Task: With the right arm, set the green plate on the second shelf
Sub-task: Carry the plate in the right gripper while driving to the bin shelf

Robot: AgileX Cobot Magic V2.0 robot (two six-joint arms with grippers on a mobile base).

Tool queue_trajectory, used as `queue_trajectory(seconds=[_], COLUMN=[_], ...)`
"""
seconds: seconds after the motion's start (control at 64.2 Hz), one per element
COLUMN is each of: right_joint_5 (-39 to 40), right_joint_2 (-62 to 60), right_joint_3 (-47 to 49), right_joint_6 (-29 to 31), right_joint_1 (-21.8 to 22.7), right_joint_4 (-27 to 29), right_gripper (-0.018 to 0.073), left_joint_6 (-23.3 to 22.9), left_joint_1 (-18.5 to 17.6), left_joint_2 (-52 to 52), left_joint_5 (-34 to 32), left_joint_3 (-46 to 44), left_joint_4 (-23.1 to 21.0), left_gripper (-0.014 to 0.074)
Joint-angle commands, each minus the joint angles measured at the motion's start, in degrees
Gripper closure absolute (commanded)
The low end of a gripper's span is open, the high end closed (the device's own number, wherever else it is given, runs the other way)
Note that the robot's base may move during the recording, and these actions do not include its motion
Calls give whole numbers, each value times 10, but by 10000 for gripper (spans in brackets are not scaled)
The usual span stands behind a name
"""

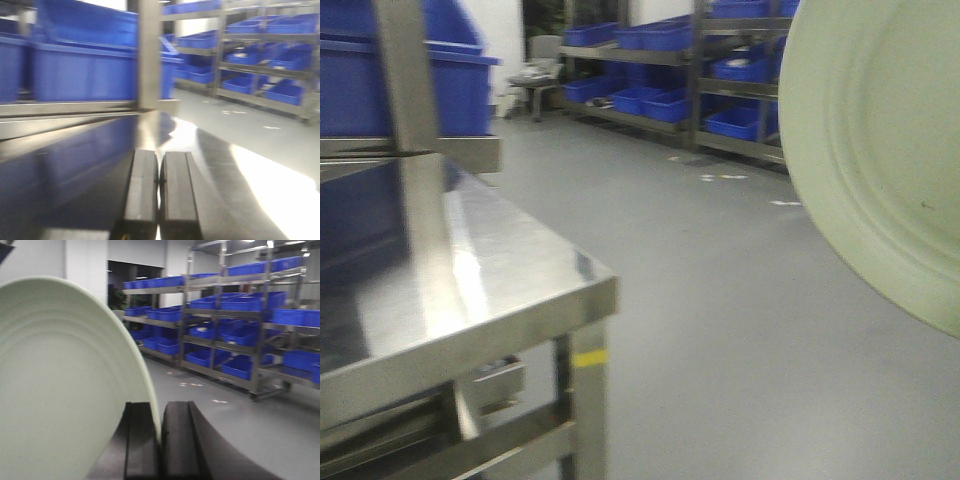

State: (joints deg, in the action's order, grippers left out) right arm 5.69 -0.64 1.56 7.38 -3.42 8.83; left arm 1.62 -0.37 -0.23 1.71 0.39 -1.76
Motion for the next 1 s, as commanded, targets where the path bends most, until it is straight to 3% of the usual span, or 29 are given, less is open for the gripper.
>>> queue_trajectory(seconds=[0.0, 0.981], right_joint_5=[63, 63], right_joint_2=[-10, -10], right_joint_3=[19, 19], right_joint_6=[0, 0], right_joint_1=[5, 5], right_joint_4=[6, 6], right_gripper=[501, 501], left_joint_6=[-1, -1], left_joint_1=[-1, -1], left_joint_2=[-10, -10], left_joint_5=[-51, -51], left_joint_3=[23, 23], left_joint_4=[-2, -2], left_gripper=[466, 466])
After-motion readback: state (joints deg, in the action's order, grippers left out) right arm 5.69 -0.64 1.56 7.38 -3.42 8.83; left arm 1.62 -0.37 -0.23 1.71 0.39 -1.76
